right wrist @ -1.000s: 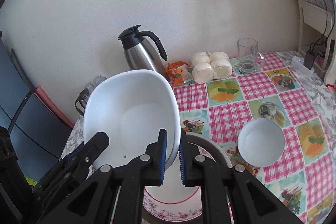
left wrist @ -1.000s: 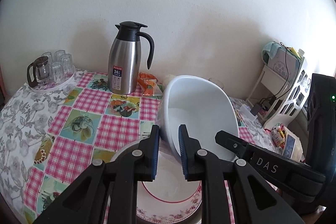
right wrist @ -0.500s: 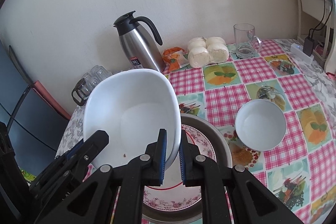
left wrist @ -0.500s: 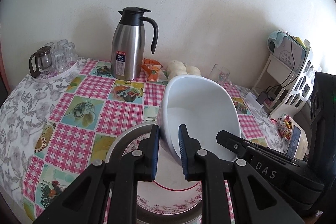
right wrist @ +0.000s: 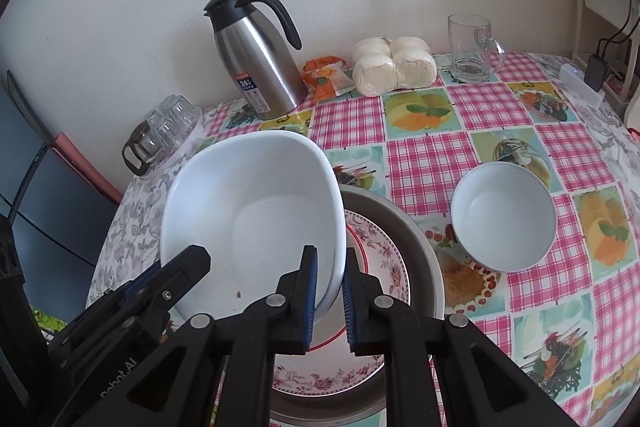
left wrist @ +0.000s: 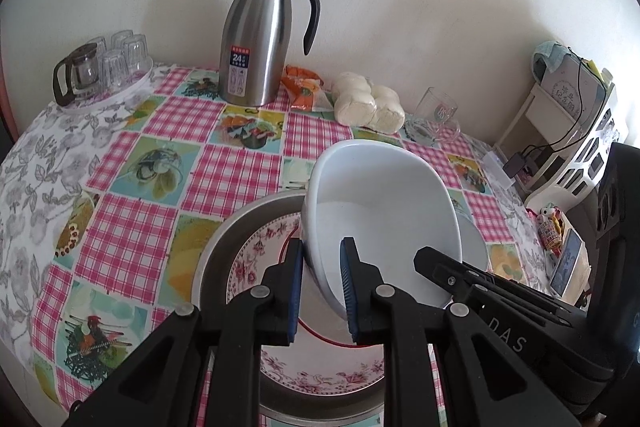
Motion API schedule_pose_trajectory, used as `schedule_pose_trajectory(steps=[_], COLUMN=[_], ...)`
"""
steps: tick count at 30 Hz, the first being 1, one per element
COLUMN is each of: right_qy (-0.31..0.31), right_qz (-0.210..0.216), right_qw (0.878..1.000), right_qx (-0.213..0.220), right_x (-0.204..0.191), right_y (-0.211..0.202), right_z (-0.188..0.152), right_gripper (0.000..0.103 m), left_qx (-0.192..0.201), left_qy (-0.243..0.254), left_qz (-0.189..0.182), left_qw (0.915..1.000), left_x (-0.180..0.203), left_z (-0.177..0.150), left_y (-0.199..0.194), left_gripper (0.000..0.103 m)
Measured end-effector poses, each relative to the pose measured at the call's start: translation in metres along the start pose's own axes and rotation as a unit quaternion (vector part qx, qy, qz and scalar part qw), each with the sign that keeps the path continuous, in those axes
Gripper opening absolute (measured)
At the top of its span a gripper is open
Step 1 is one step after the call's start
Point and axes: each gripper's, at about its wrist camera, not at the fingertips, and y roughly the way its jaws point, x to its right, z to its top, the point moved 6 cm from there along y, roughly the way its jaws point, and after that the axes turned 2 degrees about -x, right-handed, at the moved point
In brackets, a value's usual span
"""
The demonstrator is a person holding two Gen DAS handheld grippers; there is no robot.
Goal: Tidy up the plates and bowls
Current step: 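Lower the square bowl into the strawberry bowl with both tools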
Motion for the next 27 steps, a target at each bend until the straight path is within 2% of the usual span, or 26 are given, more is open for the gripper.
schedule_pose_trajectory(steps=[6,20,27], right_qy=[0.003,0.004,0.01], right_qz=[-0.002,-0.003,0.001], right_qw=[1.0,1.0,0.999], right_qx=[-0.019,-0.029,-0.042], right_x=[0.002,0.001,0.001], right_y=[0.01,0.011,0.011], right_z=[-0.004,-0.006,-0.01], right_gripper=[0.015,0.015,0.017], left_qx=[-0.019,-0.026,-0.043], left_qy=[-0.007,-0.007,-0.009], left_qz=[0.003,0.0,0.004], left_qw=[0.9998,0.9996,0.999], left_x=[-0.005,-0.004,-0.006], left_z=[-0.005,-0.006,-0.009], left_y=[0.008,0.009,0.012], left_gripper=[0.019,0.019,0.023])
